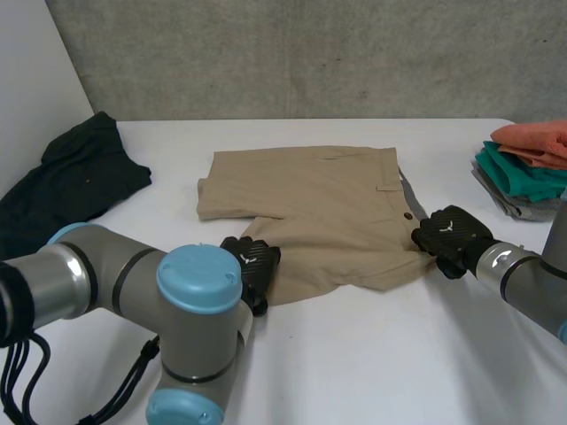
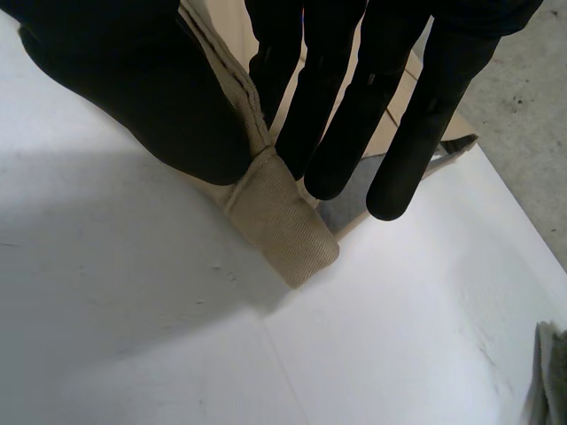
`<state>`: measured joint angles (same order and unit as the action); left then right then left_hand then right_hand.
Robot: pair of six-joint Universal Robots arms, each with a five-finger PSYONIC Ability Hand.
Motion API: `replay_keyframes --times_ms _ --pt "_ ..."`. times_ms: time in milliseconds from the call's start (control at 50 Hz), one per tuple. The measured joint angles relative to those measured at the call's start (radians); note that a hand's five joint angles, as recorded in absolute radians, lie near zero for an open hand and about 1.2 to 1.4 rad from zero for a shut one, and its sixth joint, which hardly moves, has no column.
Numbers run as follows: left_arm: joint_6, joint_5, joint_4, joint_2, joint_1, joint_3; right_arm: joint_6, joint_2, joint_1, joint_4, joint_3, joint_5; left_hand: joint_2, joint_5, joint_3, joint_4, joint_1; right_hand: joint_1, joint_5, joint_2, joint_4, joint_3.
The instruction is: Fold the laundry.
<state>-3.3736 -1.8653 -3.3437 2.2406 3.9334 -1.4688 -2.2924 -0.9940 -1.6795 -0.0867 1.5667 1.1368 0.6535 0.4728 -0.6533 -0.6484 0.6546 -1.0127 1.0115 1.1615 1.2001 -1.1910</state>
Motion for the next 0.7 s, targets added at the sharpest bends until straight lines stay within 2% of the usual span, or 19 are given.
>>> replay_keyframes --times_ms 20,40,160,300,420,500,560,620,700 --pt "-0.020 0.000 -0.002 0.012 0.008 0.007 0.000 -0.005 0.000 0.001 0.004 0.002 0.014 0.013 -0.014 -0.013 0.016 0.000 0.002 0.000 0.000 0.000" --pt "-0.037 0.000 -0.004 0.021 0.016 0.013 0.000 -0.008 0.000 0.002 0.008 0.004 0.120 0.114 -0.116 -0.117 0.133 0.000 0.003 0.000 0.000 0.000" --pt "-0.103 0.003 -0.055 0.037 0.046 0.015 0.001 -0.027 0.000 0.011 0.031 0.025 0.499 0.486 -0.491 -0.502 0.481 0.000 0.004 0.000 0.000 0.000" --pt "-0.132 0.012 -0.130 0.020 0.065 -0.023 0.000 -0.094 -0.002 0.045 0.072 0.069 0.539 0.508 -0.530 -0.547 0.482 0.000 0.004 0.000 0.000 0.000" --pt "-0.179 0.017 -0.111 -0.059 0.075 -0.080 0.005 -0.151 -0.005 0.123 0.083 0.119 0.539 0.508 -0.530 -0.547 0.482 0.000 0.004 0.000 0.000 0.000" --pt "-0.220 0.018 -0.048 -0.183 0.075 -0.143 0.014 -0.229 -0.004 0.217 0.085 0.152 0.539 0.508 -0.530 -0.547 0.482 0.000 0.004 0.000 0.000 0.000" --pt "-0.250 0.018 0.053 -0.321 0.068 -0.195 0.029 -0.307 -0.001 0.309 0.086 0.163 0.540 0.508 -0.531 -0.547 0.482 0.000 0.004 0.000 0.000 0.000" --pt "-0.266 0.019 0.172 -0.430 0.055 -0.230 0.074 -0.373 0.002 0.403 0.095 0.166 0.542 0.508 -0.536 -0.547 0.482 0.000 0.004 0.004 0.000 0.000" --pt "-0.274 0.057 0.431 -0.538 0.002 -0.262 0.228 -0.449 0.010 0.548 0.141 0.170 0.543 0.516 -0.539 -0.549 0.482 0.000 0.004 0.009 0.000 -0.002"
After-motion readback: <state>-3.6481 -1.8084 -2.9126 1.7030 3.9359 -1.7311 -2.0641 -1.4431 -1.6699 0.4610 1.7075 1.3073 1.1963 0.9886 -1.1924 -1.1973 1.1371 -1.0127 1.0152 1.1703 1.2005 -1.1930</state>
